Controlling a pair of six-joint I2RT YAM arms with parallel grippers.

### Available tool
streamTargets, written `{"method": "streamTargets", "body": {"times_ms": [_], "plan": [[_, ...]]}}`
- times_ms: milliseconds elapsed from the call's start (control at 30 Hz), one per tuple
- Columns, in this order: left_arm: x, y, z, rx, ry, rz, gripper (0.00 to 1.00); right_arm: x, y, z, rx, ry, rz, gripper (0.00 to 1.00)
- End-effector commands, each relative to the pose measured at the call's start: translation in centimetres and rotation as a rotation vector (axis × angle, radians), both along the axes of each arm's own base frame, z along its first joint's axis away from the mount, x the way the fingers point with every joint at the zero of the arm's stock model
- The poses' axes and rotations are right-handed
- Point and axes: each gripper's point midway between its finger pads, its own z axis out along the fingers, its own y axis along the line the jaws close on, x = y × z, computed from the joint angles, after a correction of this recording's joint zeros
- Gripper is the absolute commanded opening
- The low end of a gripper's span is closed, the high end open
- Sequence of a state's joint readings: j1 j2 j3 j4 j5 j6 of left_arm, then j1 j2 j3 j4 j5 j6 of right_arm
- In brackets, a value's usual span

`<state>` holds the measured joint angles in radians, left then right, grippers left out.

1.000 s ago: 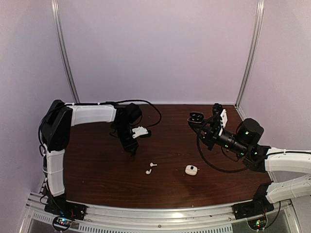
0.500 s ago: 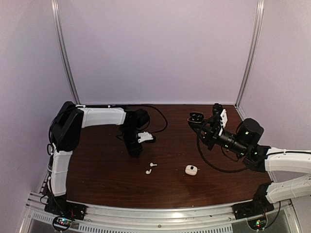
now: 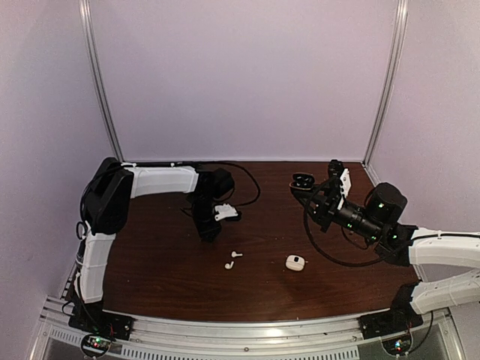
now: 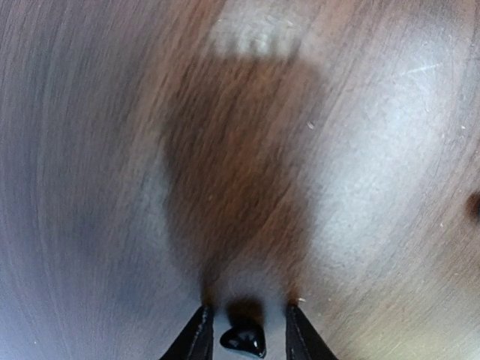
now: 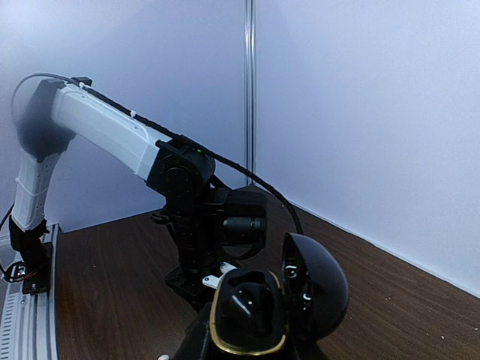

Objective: Insert the wireless bluetooth earbuds into the charging case
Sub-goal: Pick up the left earbud from the center of the board.

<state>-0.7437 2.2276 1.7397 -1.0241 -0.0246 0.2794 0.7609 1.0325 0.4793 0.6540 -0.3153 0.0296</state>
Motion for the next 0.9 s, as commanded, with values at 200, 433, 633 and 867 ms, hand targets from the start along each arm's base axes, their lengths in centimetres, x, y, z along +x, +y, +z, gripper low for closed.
{"method": "streamTargets", "body": {"times_ms": [200, 433, 633, 867], "plan": [[-0.2, 1.1, -0.6, 0.072, 0.006, 0.030, 0.34, 0.2, -0.4, 0.2, 0.011, -0.009, -0.016, 0.00], [0.0, 0.7, -0.5, 0.057, 0.008, 0.029, 0.27, 0.2, -0.4, 0.1, 0.010, -0.008, -0.016, 0.00], [0.2, -0.2, -0.4, 0.017, 0.006, 0.024, 0.23, 0.1, -0.4, 0.2, 0.009, -0.011, -0.016, 0.00], [0.3, -1.8, 1.5, -0.104, -0.016, 0.022, 0.15, 0.2, -0.6, 0.4, 0.011, -0.014, -0.025, 0.00]]}}
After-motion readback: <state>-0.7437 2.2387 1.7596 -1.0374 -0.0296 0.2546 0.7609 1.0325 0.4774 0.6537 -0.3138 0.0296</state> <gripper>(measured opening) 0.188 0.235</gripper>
